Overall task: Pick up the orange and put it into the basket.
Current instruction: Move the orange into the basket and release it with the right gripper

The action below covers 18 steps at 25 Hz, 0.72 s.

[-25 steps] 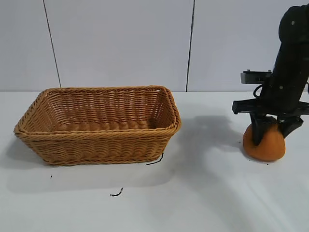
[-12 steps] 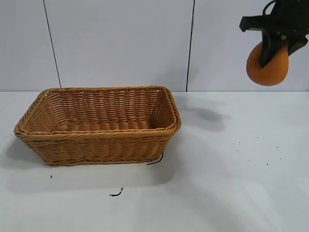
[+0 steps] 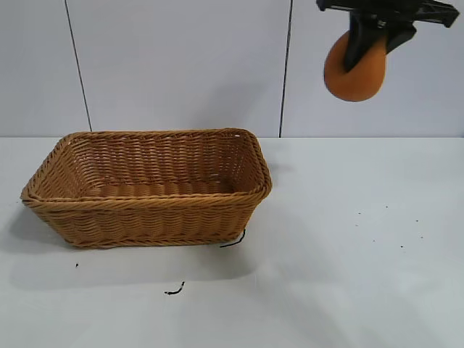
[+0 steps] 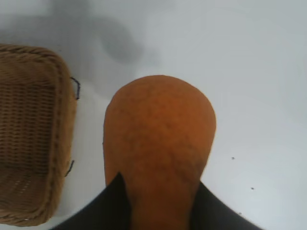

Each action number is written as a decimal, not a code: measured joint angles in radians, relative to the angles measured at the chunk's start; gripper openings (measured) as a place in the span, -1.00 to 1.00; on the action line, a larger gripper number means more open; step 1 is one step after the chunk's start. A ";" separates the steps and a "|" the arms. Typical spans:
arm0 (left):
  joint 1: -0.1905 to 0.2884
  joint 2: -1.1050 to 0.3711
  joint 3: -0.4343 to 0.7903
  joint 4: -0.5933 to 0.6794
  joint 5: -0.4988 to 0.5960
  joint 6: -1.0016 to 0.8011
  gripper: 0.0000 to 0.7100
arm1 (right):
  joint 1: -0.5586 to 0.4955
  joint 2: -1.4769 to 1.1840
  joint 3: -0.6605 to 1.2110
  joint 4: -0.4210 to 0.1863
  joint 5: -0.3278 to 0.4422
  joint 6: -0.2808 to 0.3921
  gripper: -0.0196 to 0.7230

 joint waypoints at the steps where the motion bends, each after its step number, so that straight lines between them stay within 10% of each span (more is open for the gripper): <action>1: 0.000 0.000 0.000 0.000 0.000 0.000 0.80 | 0.030 0.000 0.000 0.000 -0.015 0.004 -0.54; 18: 0.000 0.000 0.000 0.000 0.001 0.000 0.80 | 0.378 0.248 -0.001 0.007 -0.326 0.018 -0.54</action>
